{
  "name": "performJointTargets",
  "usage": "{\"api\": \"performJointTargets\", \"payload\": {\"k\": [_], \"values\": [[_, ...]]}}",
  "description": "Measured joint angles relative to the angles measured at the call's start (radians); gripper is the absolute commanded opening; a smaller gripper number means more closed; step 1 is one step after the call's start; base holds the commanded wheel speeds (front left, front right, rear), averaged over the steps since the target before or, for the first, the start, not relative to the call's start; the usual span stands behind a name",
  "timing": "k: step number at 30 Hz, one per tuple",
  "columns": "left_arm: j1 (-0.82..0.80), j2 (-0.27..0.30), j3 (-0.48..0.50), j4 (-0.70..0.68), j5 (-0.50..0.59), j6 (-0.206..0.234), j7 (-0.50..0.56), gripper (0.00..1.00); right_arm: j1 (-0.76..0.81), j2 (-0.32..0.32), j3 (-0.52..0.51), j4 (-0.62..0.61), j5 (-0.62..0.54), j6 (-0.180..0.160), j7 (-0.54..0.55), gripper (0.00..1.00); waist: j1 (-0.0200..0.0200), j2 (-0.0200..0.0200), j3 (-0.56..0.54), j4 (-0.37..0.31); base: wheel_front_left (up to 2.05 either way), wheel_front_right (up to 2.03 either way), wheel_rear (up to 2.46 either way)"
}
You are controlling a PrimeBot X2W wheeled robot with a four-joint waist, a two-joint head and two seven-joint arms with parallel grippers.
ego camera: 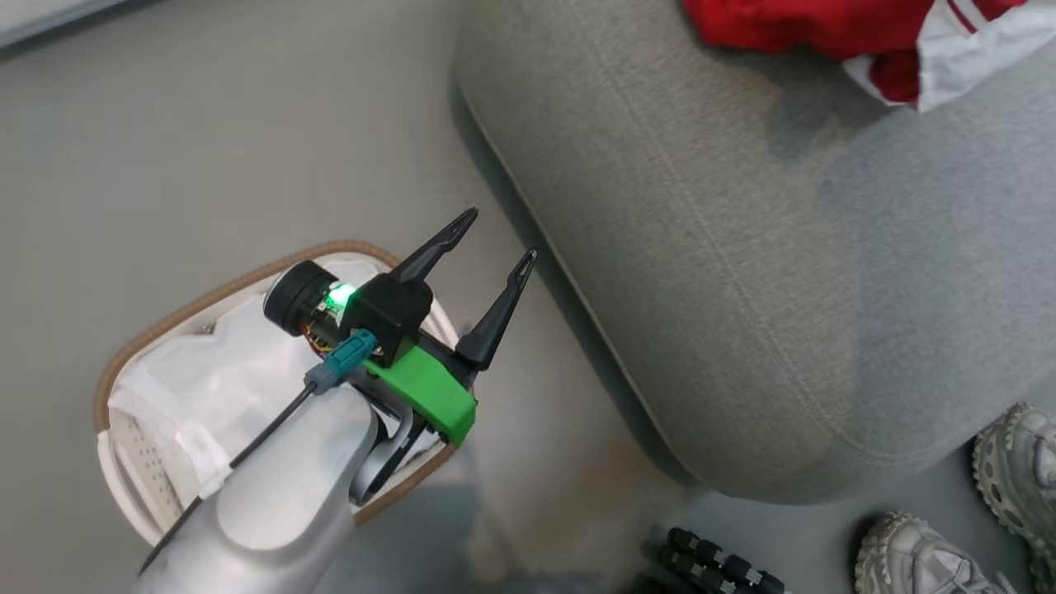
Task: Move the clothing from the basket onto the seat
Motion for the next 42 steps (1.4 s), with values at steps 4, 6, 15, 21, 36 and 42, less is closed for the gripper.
{"api": "performJointTargets", "payload": {"k": [4,6,15,21,36,42], "values": [[-0.038,0.019,-0.036,-0.009,0.015,0.000,0.000,1.00,-0.032,0.037,-0.039,0.133,-0.046,0.000,0.000,0.00,0.0000,0.0000,0.051,0.032,0.00,0.00,0.00],[-0.055,0.022,-0.049,-0.022,0.021,0.000,0.000,1.00,-0.033,0.068,-0.063,0.185,-0.055,0.000,0.000,0.00,0.0000,0.0000,0.075,0.048,0.00,0.00,0.00],[-0.099,0.019,-0.079,-0.037,0.021,0.000,0.000,1.00,0.068,0.166,-0.258,0.360,-0.080,0.000,-0.001,0.00,0.0001,0.0000,0.156,0.121,0.00,0.00,0.00],[-0.079,0.024,-0.053,-0.025,0.016,0.000,0.000,1.00,0.152,0.208,-0.358,0.329,-0.083,0.000,-0.001,1.00,0.0001,0.0000,0.147,0.133,0.00,0.00,0.00],[0.110,-0.066,0.056,-0.017,0.011,0.000,0.000,1.00,0.477,0.216,-0.276,0.047,-0.020,0.000,-0.001,1.00,-0.0001,0.0000,-0.070,0.093,0.00,0.00,0.00],[0.198,-0.095,0.154,-0.020,0.030,0.000,0.000,1.00,0.539,0.233,-0.174,-0.066,0.024,0.000,-0.001,1.00,-0.0001,0.0000,-0.172,0.094,0.00,0.00,0.00]]}}
